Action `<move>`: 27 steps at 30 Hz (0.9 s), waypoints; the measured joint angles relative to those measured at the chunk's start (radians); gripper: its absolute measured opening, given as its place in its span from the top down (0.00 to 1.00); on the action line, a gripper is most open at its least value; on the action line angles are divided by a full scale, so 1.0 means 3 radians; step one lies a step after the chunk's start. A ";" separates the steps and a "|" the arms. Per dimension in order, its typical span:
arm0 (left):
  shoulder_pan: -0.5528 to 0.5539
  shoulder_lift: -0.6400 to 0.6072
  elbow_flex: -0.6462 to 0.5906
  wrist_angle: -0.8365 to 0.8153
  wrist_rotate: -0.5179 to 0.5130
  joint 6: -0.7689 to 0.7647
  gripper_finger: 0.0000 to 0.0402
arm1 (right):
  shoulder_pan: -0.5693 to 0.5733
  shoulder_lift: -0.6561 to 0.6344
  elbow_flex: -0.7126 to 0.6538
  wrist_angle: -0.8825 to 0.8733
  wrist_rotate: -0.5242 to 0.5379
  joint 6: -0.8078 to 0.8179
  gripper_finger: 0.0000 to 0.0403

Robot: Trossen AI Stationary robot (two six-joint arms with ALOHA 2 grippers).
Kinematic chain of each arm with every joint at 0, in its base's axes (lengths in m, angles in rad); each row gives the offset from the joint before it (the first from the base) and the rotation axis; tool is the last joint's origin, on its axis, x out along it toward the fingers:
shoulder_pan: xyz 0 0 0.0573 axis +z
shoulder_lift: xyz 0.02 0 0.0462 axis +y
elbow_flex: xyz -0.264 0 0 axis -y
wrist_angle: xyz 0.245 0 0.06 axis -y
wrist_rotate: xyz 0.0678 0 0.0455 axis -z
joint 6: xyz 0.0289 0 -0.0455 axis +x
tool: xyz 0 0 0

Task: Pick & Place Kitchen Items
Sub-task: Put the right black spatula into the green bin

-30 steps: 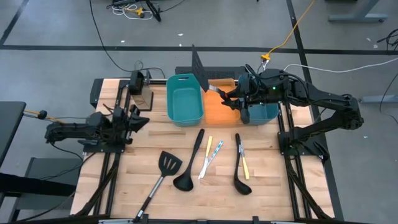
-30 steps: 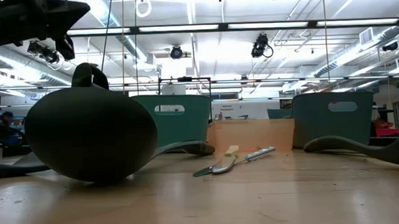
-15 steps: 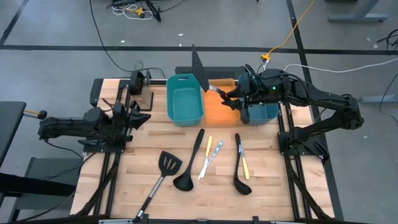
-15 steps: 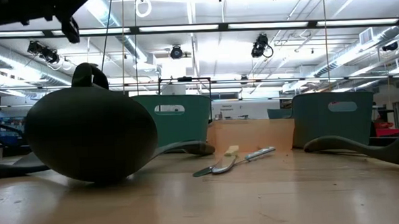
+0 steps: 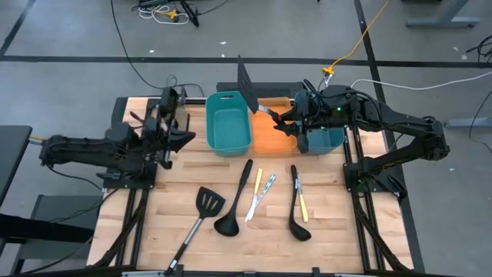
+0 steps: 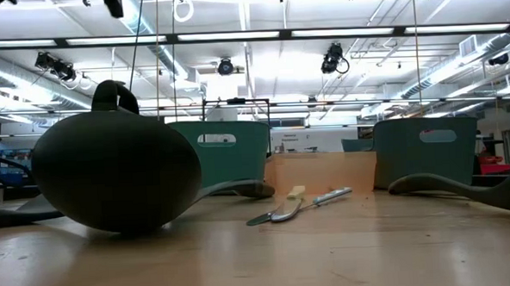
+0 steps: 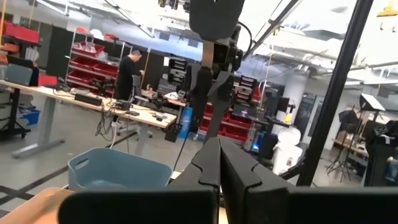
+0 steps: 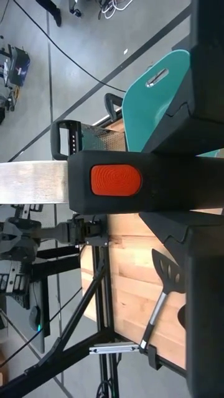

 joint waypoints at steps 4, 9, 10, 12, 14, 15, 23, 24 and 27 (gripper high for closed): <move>0.0000 0.0282 0.0229 0.0001 0.0018 -0.0024 1.00 | 0.0000 0.0000 0.0000 0.0001 0.0000 0.0000 0.70; 0.0002 0.0631 0.0506 0.0001 0.0013 0.0074 1.00 | 0.0001 0.0000 0.0000 0.0001 0.0009 0.0000 0.70; 0.0010 0.0700 0.0564 0.0001 0.0016 0.0111 1.00 | 0.0001 0.0000 0.0000 0.0002 0.0010 0.0000 0.70; 0.0042 0.0820 0.0670 0.0000 0.0075 0.0140 1.00 | 0.0000 0.0000 0.0000 0.0003 0.0009 0.0000 0.70; 0.0087 0.0943 0.0779 0.0009 0.0139 0.0145 1.00 | 0.0001 0.0000 0.0000 0.0004 0.0009 0.0000 0.70; 0.0112 0.1003 0.0823 0.0006 0.0173 0.0147 1.00 | 0.0000 0.0000 0.0000 0.0003 0.0009 0.0000 0.70; 0.0320 0.1404 0.1110 0.0025 0.0499 0.0212 1.00 | 0.0000 0.0000 0.0000 0.0004 0.0005 -0.0005 0.70; 0.0347 0.1444 0.1134 0.0034 0.0535 0.0212 1.00 | 0.0000 0.0000 0.0000 0.0006 0.0002 -0.0005 0.70; 0.0415 0.1554 0.1180 0.0130 0.0634 0.0212 1.00 | 0.0001 0.0000 0.0000 0.0006 -0.0004 -0.0005 0.70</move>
